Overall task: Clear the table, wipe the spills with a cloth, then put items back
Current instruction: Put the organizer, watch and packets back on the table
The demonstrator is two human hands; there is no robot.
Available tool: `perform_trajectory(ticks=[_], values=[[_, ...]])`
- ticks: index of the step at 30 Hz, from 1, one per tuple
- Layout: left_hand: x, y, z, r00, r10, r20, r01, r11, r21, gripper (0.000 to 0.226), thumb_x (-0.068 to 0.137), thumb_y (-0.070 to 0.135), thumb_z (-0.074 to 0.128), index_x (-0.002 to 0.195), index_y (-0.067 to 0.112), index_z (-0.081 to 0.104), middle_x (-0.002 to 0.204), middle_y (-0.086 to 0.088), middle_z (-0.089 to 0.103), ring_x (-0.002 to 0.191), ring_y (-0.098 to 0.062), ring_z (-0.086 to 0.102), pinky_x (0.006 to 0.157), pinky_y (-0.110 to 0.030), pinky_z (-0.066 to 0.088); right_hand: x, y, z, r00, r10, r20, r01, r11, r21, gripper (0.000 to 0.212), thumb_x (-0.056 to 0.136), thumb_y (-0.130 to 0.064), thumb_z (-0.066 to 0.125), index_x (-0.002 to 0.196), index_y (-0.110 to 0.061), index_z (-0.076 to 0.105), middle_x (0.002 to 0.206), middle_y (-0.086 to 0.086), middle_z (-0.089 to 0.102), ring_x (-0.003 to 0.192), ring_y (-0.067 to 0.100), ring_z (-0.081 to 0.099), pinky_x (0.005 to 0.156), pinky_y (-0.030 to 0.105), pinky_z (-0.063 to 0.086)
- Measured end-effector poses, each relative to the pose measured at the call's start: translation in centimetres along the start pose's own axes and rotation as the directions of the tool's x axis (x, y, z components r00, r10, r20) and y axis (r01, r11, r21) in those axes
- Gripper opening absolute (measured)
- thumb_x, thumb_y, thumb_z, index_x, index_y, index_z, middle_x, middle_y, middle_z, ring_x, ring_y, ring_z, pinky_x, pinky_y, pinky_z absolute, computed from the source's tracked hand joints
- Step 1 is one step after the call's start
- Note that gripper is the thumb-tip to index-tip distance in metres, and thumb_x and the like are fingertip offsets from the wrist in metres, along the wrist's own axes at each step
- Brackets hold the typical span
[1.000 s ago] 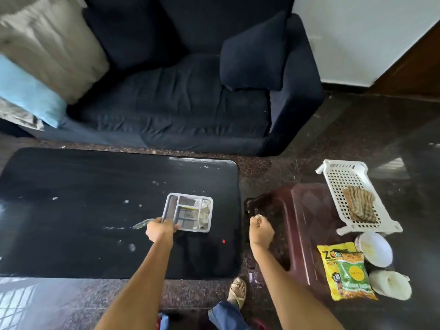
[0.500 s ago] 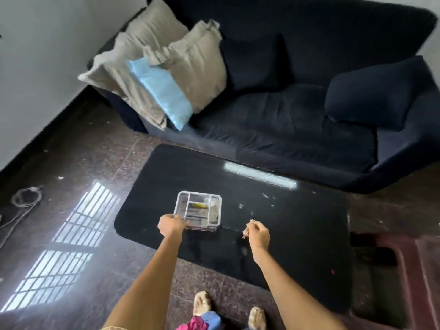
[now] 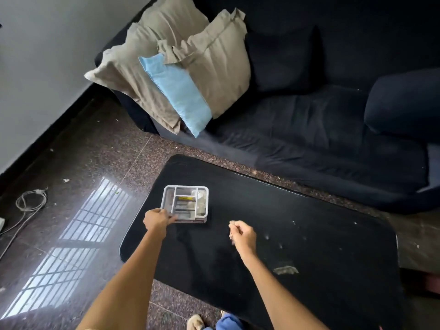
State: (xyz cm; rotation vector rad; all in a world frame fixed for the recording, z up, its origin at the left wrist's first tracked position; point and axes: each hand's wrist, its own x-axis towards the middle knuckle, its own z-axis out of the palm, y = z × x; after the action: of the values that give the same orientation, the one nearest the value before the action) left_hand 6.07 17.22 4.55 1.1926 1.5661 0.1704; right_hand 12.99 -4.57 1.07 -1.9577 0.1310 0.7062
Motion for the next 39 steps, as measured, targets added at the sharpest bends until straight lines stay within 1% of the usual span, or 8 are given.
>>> perform_trajectory(ticks=[5,9,15,25,30,33,37,39], values=[[4.7,1.2,1.4,0.998,0.0,0.067,-0.002,1.0,0.025,0.032,0.087,-0.007,0.042,0.114,-0.017,0.055,0.095,-0.02,0.061,0.049,-0.021,0.066,0.039,-0.014,0.051,4.8,-1.8,3.7,1.0,0.004,-0.005,-0.003,0.999,0.052,0.025,0.085,-0.005,0.057,0.065,-0.02,0.063,0.062,-0.005,0.064,0.06,0.014,0.06,0.067,0.032,0.053],[7.9,1.5,1.9,0.992,0.031,0.123,-0.042,0.996,0.085,0.032,0.088,-0.007,0.04,0.115,-0.017,0.056,0.107,-0.025,0.062,0.072,-0.033,0.066,0.042,-0.013,0.052,6.7,-3.0,7.9,0.998,0.034,-0.046,-0.028,0.991,0.132,0.016,0.09,-0.005,0.052,0.075,-0.011,0.055,0.083,0.001,0.067,0.072,0.015,0.063,0.056,0.016,0.052],[11.3,2.2,2.1,0.968,0.024,0.249,-0.062,0.987,0.148,0.031,0.089,-0.009,0.041,0.113,-0.014,0.059,0.106,-0.023,0.062,0.07,-0.027,0.064,0.047,-0.012,0.053,7.9,-3.4,13.5,0.971,0.139,-0.194,-0.097,0.972,0.213,0.023,0.093,-0.009,0.046,0.073,-0.02,0.047,0.087,-0.006,0.057,0.089,0.032,0.064,0.082,0.049,0.053],[17.3,5.1,1.4,0.921,0.056,0.385,-0.146,0.967,0.208,0.032,0.087,-0.01,0.048,0.06,0.005,0.057,0.093,-0.017,0.063,0.041,-0.006,0.064,0.047,-0.012,0.053,9.8,-5.8,17.9,0.932,0.161,-0.326,-0.067,0.957,0.282,0.01,0.094,-0.01,0.046,0.094,-0.006,0.055,0.104,0.001,0.058,0.104,0.028,0.06,0.091,0.049,0.05],[18.4,5.4,1.3,0.885,0.026,0.465,-0.125,0.975,0.185,0.013,0.09,-0.003,0.052,0.093,-0.007,0.065,0.108,-0.02,0.065,0.05,-0.007,0.068,0.053,-0.015,0.057,10.4,-6.4,17.6,0.931,0.167,-0.326,-0.077,0.96,0.271,0.006,0.094,-0.012,0.046,0.092,-0.011,0.052,0.101,-0.004,0.057,0.105,0.025,0.06,0.091,0.048,0.05],[18.5,5.1,0.8,0.861,0.022,0.508,-0.131,0.975,0.181,0.033,0.093,0.008,0.055,0.122,-0.008,0.055,0.118,-0.022,0.063,0.051,-0.009,0.068,0.052,-0.017,0.057,10.0,-6.3,17.5,0.925,0.161,-0.344,-0.066,0.96,0.272,0.005,0.094,-0.012,0.047,0.091,-0.012,0.05,0.104,-0.003,0.06,0.106,0.023,0.061,0.091,0.047,0.05],[16.5,4.9,-0.5,0.864,0.014,0.504,-0.09,0.988,0.127,0.06,0.093,0.015,0.057,0.143,0.0,0.029,0.123,-0.02,0.056,0.09,-0.026,0.062,0.057,-0.026,0.06,7.1,-6.4,17.1,0.92,0.131,-0.37,-0.017,0.956,0.294,0.005,0.093,-0.007,0.046,0.09,-0.009,0.05,0.106,0.002,0.063,0.093,0.018,0.064,0.057,0.018,0.054],[15.6,4.5,-1.6,0.89,0.009,0.456,-0.082,0.987,0.139,0.055,0.093,0.017,0.057,0.14,0.0,0.034,0.114,-0.019,0.055,0.087,-0.025,0.058,0.046,-0.02,0.056,5.4,-6.1,16.9,0.918,0.128,-0.376,-0.009,0.953,0.304,0.004,0.092,-0.007,0.047,0.091,-0.009,0.051,0.102,0.007,0.067,0.085,0.017,0.065,0.05,0.013,0.047]])
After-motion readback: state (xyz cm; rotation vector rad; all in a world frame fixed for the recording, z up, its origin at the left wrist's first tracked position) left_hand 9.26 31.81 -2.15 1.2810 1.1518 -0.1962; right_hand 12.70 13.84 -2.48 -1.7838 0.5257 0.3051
